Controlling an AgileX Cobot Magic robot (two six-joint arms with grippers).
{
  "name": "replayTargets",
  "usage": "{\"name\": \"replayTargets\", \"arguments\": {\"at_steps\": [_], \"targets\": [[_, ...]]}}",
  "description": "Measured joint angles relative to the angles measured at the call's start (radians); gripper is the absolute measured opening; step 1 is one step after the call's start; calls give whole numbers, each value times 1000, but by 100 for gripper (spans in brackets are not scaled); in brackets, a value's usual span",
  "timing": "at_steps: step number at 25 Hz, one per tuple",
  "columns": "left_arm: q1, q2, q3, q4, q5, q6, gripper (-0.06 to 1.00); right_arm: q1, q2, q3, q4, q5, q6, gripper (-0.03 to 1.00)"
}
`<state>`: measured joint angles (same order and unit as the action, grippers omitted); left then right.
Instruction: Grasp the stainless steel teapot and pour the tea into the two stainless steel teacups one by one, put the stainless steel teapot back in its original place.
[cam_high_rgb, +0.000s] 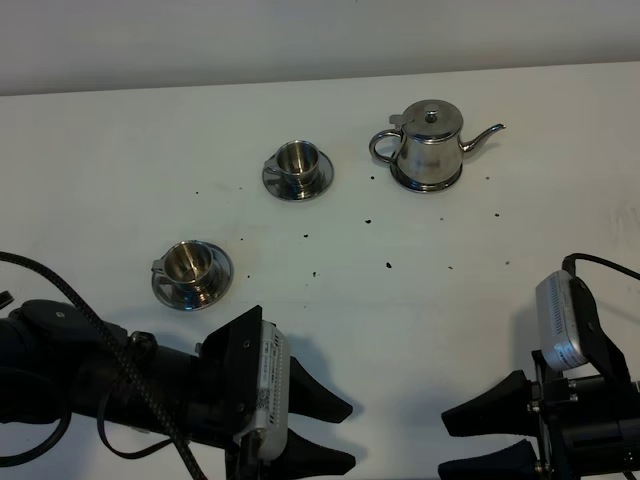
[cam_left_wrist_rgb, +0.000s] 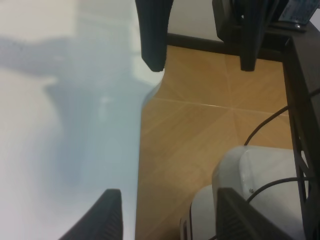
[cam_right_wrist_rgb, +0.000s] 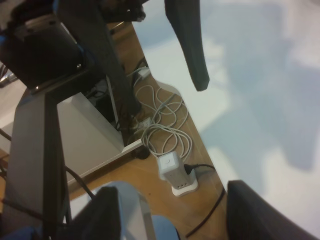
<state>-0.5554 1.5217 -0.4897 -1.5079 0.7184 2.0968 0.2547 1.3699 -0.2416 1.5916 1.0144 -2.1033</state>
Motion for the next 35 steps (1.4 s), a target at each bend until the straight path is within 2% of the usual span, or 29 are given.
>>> {"name": "replayTargets", "arguments": {"at_steps": [15, 24, 27, 30, 33, 35], "targets": [[0, 0, 0, -4, -13, 0, 46, 0, 0, 0, 2, -5, 0, 46], [0, -26, 1, -107, -111, -13, 46, 1, -12, 0, 40, -48, 0, 46], [0, -94, -17, -140, -199, -66, 46, 1, -43, -8, 58, -98, 0, 46], [0, -189, -43, -150, -321, -174, 46, 1, -76, -40, 61, -171, 45, 46], [0, -271, -50, -150, -452, -303, 46, 1, -94, -81, 54, -254, 136, 46], [0, -314, -51, -150, -543, -425, 46, 1, -99, -113, 28, -290, 199, 46]]}}
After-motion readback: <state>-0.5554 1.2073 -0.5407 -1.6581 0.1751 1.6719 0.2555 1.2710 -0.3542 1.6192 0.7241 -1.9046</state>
